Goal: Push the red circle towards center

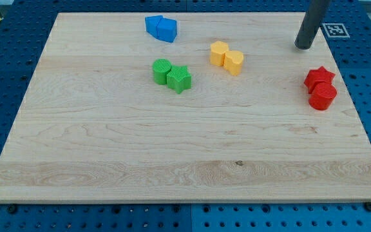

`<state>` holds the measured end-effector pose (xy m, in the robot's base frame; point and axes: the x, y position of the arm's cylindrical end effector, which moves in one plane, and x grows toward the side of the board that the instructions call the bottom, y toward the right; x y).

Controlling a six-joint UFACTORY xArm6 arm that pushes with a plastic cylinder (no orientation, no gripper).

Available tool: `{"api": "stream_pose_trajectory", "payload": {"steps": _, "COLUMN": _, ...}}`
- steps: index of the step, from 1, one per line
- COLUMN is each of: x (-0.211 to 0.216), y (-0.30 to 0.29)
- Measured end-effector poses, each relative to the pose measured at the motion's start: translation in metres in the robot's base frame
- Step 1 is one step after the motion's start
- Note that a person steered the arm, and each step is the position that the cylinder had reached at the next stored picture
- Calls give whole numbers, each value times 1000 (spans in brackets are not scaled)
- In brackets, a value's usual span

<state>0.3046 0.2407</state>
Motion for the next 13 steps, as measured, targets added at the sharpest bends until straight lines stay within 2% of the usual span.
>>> {"api": "stream_pose_trajectory", "payload": {"steps": 2, "x": 3, "y": 0}}
{"api": "stream_pose_trajectory", "payload": {"steps": 3, "x": 27, "y": 2}}
{"api": "stream_pose_trajectory", "payload": {"steps": 4, "x": 43, "y": 30}}
{"api": "stream_pose_trajectory", "payload": {"steps": 5, "x": 90, "y": 53}}
{"api": "stream_pose_trajectory", "payload": {"steps": 7, "x": 139, "y": 54}}
{"api": "stream_pose_trajectory", "payload": {"steps": 8, "x": 147, "y": 54}}
{"api": "stream_pose_trajectory", "payload": {"steps": 11, "x": 143, "y": 2}}
{"api": "stream_pose_trajectory", "payload": {"steps": 12, "x": 117, "y": -14}}
{"api": "stream_pose_trajectory", "payload": {"steps": 13, "x": 108, "y": -20}}
